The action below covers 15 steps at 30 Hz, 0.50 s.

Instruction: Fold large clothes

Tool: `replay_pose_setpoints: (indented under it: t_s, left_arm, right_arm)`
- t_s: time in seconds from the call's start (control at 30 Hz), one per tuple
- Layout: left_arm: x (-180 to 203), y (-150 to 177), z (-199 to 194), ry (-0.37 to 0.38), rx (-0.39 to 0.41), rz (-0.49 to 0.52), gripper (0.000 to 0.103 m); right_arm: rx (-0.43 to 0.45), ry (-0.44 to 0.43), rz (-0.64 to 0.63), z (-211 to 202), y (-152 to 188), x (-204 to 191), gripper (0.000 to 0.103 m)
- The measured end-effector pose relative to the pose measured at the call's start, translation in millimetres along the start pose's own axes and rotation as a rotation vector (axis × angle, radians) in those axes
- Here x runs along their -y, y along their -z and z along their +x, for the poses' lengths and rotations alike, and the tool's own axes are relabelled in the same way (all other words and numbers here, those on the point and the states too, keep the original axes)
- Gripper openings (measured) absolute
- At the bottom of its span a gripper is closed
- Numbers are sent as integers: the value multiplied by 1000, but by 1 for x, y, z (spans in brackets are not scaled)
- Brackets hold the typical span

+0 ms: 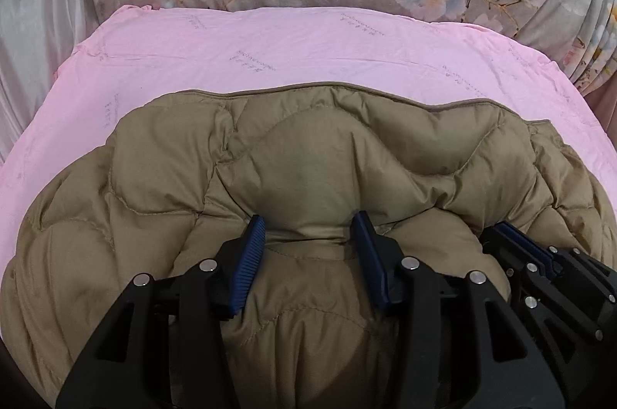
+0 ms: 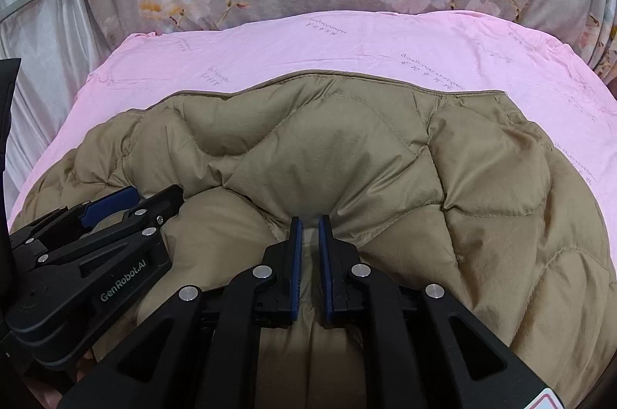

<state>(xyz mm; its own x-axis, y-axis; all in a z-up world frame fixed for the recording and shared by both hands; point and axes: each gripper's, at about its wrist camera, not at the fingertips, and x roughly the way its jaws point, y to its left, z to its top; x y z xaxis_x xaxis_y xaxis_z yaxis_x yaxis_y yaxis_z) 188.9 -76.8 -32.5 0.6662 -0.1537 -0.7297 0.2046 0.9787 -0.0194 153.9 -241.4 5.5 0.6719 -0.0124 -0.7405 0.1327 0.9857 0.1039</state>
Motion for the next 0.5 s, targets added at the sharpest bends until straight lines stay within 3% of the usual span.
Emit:
replay_pose_setpoints:
  t_s: [0.37, 0.5]
  left_arm:
    - [7, 2, 5, -36, 5, 16, 47]
    - [0, -1, 1, 3, -4, -6, 49]
  right_arm:
    - [4, 17, -9, 5, 3, -3, 10]
    - [-7, -3, 20, -7, 2, 2, 11]
